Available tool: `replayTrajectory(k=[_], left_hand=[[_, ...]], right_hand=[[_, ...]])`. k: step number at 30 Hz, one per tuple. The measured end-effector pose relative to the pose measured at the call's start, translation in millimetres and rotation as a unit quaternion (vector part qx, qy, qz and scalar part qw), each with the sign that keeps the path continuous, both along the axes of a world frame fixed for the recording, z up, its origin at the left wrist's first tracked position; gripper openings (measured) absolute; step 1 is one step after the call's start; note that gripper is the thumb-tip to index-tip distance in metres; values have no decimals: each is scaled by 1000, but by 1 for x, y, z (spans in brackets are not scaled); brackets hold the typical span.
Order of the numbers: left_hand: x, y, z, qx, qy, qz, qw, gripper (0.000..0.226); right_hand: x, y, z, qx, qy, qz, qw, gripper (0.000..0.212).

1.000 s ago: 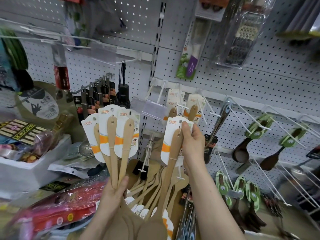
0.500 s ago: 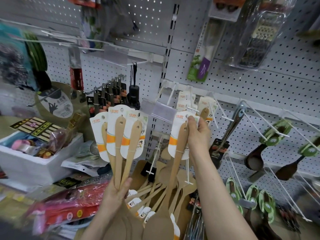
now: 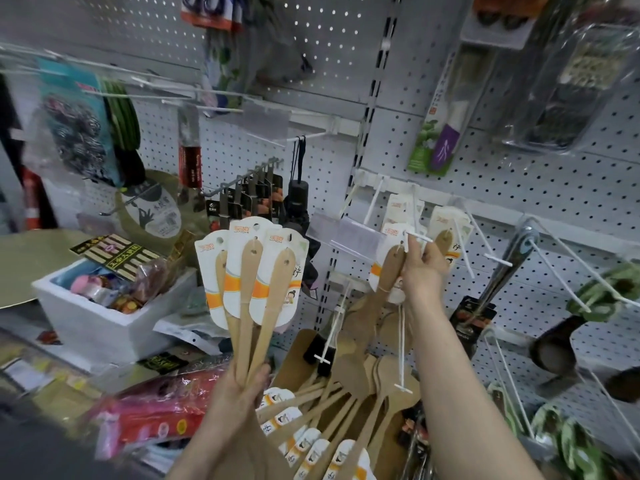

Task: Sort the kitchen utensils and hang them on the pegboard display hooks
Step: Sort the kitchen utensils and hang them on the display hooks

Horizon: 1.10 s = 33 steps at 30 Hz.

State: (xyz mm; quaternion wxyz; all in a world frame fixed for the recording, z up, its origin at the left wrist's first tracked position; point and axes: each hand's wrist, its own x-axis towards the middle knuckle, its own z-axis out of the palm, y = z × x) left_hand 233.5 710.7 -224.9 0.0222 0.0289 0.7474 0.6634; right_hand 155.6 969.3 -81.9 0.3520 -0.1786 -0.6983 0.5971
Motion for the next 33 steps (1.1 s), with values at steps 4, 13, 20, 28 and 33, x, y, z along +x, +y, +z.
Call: replayTrajectory(k=[4,13,20,28,33], left_hand=[[0,3,0,31,-29,-9,999,16],[3,19,-1,114,-65,-95,987,44],[15,37,-7,142,-79,-148,976,38],[21,38,-15,88,-66,-179,978,81],[26,47,-19,103,-101,-169,975,81]], right_hand=[[-7,2,0,19,-10,-2,1000,28],[25,-15,-23,15,-16,-82,996,23],[73,-55,-28,11,-60,143,988,18],[79,-59,-21,-83,-55,134,986,33],[86,-52,-19,-164,-33,187,968,21]])
